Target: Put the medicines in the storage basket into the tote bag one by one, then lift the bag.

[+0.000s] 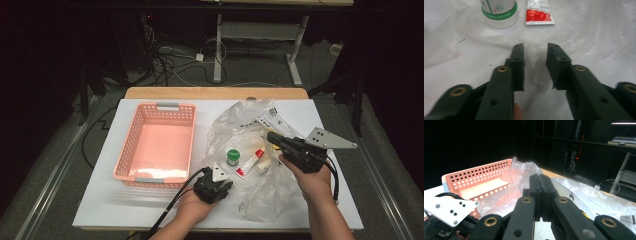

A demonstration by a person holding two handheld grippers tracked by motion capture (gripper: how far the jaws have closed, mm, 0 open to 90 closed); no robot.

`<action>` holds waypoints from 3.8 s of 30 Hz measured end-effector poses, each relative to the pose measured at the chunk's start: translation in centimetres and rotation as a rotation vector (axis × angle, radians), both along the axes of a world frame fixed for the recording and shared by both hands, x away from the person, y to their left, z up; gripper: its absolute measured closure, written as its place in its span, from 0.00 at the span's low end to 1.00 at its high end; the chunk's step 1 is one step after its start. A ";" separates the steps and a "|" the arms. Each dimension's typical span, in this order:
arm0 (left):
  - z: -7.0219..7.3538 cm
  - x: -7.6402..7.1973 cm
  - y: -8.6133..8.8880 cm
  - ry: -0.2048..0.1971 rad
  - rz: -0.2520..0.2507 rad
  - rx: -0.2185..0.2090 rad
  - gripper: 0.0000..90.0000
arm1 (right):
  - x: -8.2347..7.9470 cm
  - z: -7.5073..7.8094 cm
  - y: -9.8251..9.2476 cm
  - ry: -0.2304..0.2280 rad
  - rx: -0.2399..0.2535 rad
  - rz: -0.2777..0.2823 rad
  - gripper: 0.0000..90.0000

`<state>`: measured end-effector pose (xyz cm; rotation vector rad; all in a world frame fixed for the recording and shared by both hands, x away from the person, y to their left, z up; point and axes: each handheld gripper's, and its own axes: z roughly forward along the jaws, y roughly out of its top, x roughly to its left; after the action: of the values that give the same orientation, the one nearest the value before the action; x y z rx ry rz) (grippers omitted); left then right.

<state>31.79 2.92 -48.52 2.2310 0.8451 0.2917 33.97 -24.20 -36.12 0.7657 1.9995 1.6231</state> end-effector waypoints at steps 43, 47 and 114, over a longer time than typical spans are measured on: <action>9.2 -1.1 2.8 -0.389 0.048 -0.376 0.99 | 0.2 1.7 -0.6 -0.099 0.070 -0.112 1.00; 10.8 -0.3 2.3 -0.431 0.047 -0.395 0.99 | 1.2 2.1 -0.6 -0.101 0.082 -0.129 1.00; 20.1 4.2 2.4 -0.557 0.047 -0.425 0.56 | 3.8 8.6 -4.7 -0.216 0.097 -0.286 0.84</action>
<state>35.99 5.37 -28.38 1.6179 0.5850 0.6531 37.77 -28.87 -27.48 0.8299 1.5921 1.5689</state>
